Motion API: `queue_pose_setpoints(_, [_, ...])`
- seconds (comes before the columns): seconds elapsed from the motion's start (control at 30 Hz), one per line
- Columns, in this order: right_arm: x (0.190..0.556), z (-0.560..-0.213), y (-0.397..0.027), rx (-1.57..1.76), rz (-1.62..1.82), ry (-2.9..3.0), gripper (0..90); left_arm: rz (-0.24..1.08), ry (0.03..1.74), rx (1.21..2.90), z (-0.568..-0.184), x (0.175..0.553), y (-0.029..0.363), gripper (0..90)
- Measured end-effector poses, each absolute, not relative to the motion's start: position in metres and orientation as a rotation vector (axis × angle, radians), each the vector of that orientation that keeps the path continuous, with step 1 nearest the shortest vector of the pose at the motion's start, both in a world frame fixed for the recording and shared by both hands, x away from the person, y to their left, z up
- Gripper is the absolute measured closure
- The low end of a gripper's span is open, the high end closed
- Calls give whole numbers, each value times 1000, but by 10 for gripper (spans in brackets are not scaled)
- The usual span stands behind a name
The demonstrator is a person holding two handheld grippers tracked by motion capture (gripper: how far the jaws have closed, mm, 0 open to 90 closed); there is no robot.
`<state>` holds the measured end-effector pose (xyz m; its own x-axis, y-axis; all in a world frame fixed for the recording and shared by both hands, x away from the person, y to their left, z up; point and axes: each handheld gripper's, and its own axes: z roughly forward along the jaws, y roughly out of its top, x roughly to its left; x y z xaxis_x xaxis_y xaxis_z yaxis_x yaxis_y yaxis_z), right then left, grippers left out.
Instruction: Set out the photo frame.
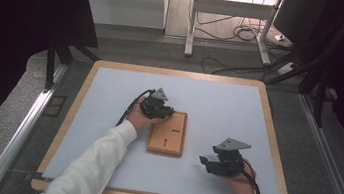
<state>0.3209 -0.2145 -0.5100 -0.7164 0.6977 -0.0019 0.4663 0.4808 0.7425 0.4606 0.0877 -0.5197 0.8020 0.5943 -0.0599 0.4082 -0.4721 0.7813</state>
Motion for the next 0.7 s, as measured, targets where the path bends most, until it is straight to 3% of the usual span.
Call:
queue_pose_setpoints(0.1, [321,-509,-214,984,1079,2425,347,291,735,2147,-520,461,85,761])
queue_pose_setpoints(0.23, [321,-509,-214,983,1078,2426,348,269,763,2134,-521,463,87,839])
queue_pose_setpoints(0.7, [322,-509,-215,979,1082,2423,347,226,772,2154,-518,467,88,846])
